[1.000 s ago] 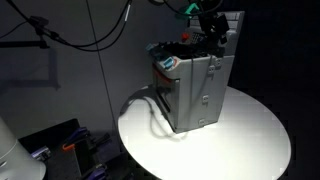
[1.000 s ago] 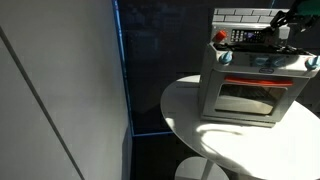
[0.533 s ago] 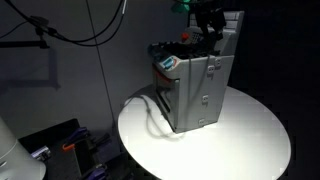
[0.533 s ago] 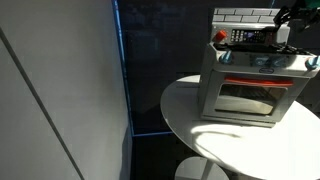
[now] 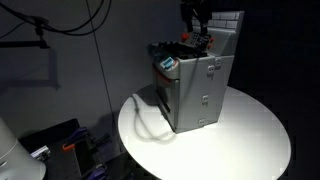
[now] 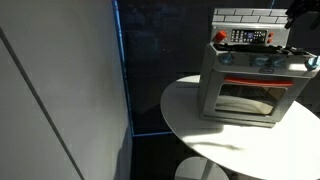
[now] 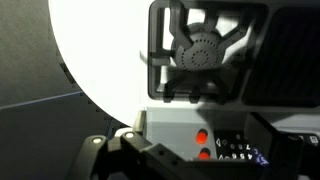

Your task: Push the top right button on the toy stove twice

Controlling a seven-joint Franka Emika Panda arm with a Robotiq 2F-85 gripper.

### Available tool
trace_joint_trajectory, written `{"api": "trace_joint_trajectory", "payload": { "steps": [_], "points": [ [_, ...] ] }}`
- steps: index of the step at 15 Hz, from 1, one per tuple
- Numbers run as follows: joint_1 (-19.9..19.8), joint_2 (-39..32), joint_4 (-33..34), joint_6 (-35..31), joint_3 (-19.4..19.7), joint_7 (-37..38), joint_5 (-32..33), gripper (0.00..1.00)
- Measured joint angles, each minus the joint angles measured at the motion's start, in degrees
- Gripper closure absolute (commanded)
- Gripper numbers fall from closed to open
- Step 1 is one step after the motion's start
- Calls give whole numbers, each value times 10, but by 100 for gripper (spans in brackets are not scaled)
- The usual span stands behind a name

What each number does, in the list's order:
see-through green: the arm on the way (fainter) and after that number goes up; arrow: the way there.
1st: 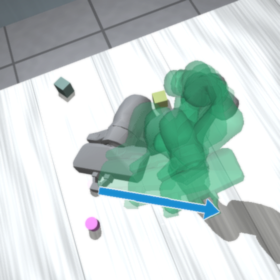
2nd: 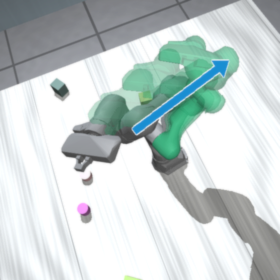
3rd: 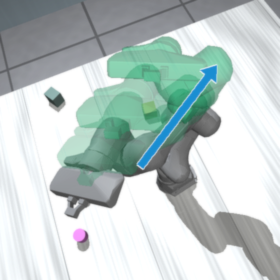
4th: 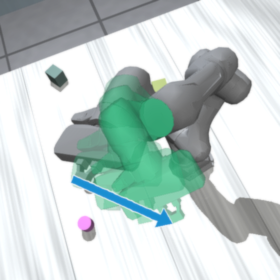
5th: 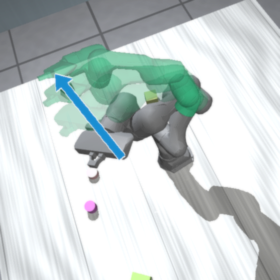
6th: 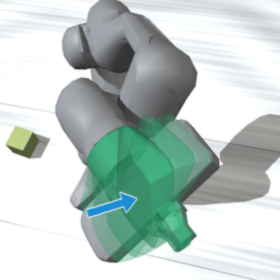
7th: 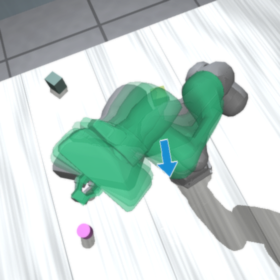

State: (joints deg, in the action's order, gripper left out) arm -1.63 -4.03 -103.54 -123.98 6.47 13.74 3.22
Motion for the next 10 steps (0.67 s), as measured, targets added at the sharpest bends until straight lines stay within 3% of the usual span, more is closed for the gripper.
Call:
{"api": "trace_joint_trajectory", "payload": {
  "steps": [10],
  "points": [
    [-1,109,-50,179,-4,-49,-23,0]
  ]
}}
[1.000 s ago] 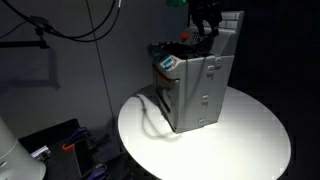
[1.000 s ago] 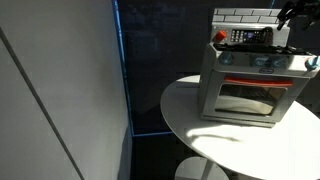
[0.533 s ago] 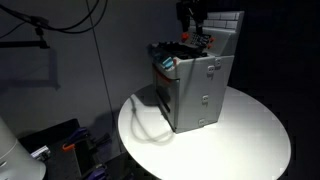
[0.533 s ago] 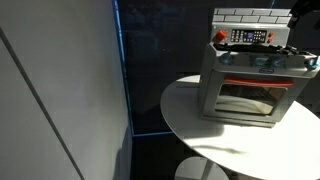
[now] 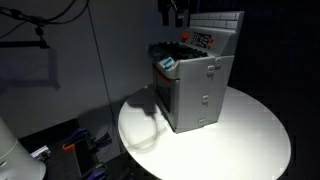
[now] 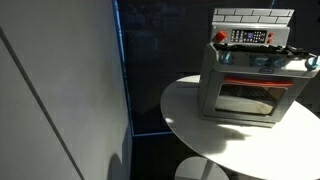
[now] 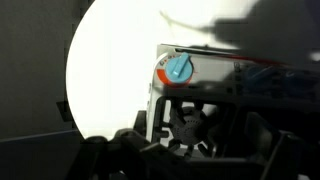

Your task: Push the top right button on the toy stove twice

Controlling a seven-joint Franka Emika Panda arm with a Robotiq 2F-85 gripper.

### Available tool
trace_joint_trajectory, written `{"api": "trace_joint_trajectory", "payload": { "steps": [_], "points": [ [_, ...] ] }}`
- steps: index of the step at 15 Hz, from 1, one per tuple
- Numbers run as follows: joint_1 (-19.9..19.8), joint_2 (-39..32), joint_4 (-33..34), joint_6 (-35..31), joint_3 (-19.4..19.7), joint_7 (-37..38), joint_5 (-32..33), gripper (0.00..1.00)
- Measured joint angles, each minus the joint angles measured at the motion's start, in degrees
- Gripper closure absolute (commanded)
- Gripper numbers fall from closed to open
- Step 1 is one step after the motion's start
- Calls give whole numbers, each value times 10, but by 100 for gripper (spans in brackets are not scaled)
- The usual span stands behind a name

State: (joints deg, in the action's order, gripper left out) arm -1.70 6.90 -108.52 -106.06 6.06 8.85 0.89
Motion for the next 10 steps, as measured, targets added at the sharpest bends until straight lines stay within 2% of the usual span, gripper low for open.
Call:
{"api": "trace_joint_trajectory", "payload": {
  "steps": [10],
  "points": [
    [-3,89,-5,102,-2,0,1,0]
  ]
}}
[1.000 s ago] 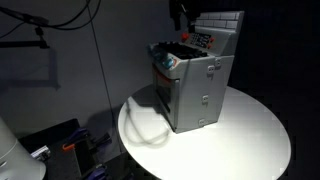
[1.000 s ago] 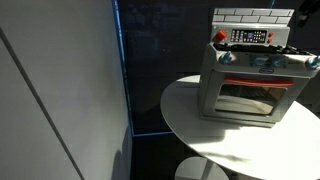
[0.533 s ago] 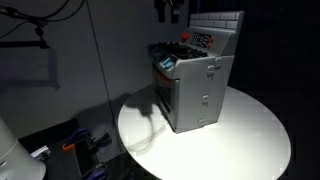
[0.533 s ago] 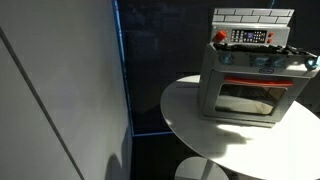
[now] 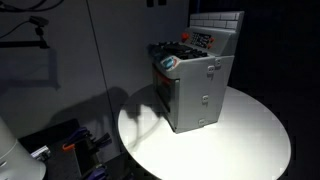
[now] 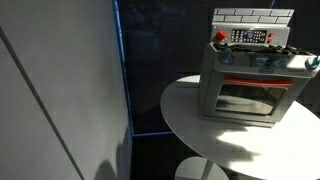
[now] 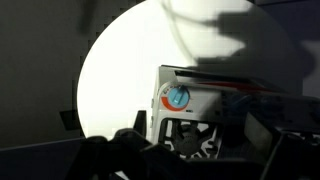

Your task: Push the top right button on the toy stove twice

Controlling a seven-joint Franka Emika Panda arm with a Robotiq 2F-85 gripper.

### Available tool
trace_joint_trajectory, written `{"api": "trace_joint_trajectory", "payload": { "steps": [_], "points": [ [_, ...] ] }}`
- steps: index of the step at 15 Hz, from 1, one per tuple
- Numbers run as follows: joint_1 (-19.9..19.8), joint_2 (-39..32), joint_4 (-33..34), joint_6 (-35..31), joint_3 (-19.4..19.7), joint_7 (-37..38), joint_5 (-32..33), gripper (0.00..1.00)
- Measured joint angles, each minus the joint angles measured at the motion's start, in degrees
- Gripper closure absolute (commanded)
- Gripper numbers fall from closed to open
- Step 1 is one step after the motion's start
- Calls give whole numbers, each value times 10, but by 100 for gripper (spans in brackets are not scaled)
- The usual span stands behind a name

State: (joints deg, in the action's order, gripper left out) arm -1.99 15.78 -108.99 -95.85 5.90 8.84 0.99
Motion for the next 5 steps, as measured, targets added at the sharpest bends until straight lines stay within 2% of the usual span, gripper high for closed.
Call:
{"api": "trace_joint_trajectory", "payload": {
  "steps": [5],
  "points": [
    [-2,20,0,12,-1,-1,0,0]
  ]
}}
